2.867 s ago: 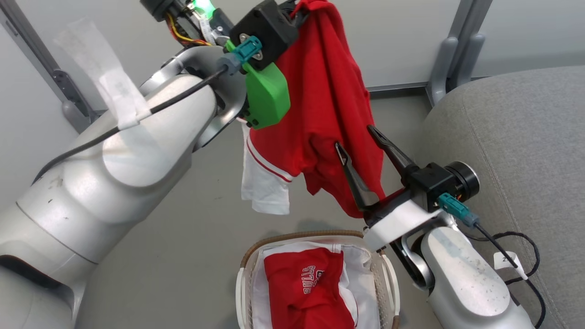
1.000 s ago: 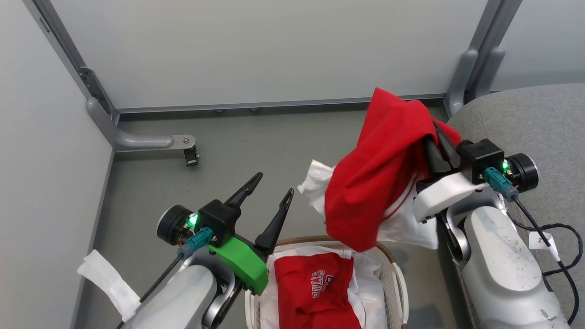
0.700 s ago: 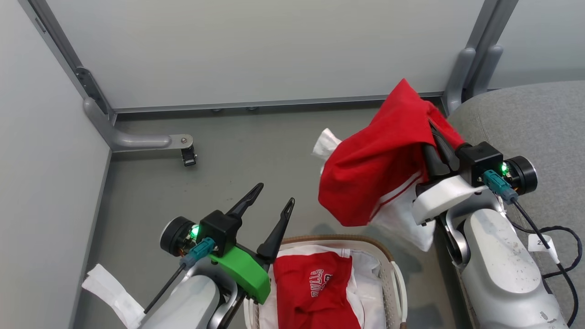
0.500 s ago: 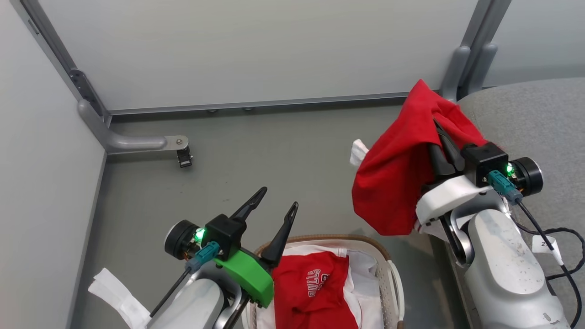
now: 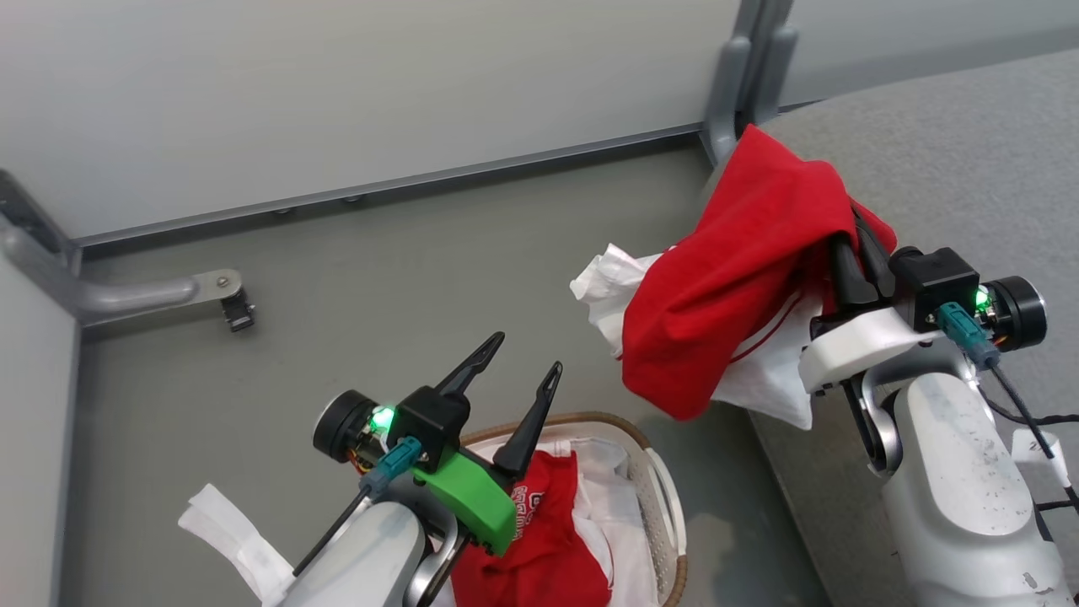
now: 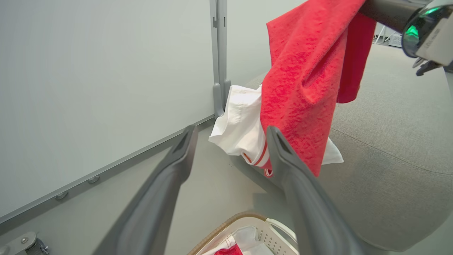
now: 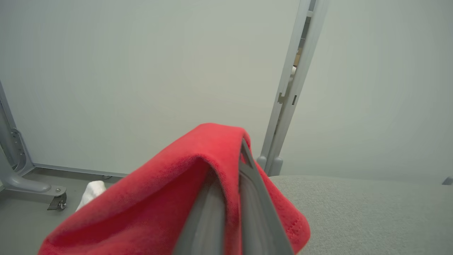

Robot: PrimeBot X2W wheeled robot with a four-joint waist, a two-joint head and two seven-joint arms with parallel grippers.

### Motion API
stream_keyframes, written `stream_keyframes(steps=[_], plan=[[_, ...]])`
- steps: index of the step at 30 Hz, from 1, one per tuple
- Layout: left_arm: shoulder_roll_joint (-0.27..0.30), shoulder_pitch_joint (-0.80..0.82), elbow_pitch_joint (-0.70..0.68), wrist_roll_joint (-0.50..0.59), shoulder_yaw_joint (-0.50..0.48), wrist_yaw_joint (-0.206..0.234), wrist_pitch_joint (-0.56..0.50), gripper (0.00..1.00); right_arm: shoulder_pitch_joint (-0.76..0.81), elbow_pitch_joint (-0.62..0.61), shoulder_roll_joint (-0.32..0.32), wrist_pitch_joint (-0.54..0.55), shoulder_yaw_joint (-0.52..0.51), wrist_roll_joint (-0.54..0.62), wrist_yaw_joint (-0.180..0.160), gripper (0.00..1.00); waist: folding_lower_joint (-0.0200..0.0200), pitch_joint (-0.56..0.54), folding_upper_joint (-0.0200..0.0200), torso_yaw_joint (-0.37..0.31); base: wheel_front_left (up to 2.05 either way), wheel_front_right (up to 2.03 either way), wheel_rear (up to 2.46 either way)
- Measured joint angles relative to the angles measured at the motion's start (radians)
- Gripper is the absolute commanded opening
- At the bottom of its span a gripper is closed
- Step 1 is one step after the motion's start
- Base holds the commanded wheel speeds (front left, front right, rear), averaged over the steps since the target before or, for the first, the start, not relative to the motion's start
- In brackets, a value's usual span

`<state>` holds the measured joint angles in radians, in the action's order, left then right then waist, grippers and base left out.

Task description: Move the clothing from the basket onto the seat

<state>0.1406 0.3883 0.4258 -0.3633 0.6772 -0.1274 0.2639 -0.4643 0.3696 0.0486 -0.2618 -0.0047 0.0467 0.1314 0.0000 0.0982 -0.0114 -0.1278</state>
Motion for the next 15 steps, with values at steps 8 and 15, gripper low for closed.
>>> stream_keyframes(steps=[8, 15], plan=[[-0.005, 0.054, 0.002, 0.007, 0.049, -0.001, 0.0, 1.0, 0.001, -0.021, 0.001, 0.0, -0.05, 0.0, 0.0, 0.0, 0.0, 0.046, 0.0, -0.122, 0.0, 0.0, 0.0], [0.003, 0.104, 0.008, 0.004, 0.102, -0.002, 0.0, 1.0, 0.009, -0.036, 0.001, 0.0, -0.105, 0.0, 0.0, 0.0, 0.0, 0.107, 0.0, -0.184, 0.0, 0.0, 0.0]])
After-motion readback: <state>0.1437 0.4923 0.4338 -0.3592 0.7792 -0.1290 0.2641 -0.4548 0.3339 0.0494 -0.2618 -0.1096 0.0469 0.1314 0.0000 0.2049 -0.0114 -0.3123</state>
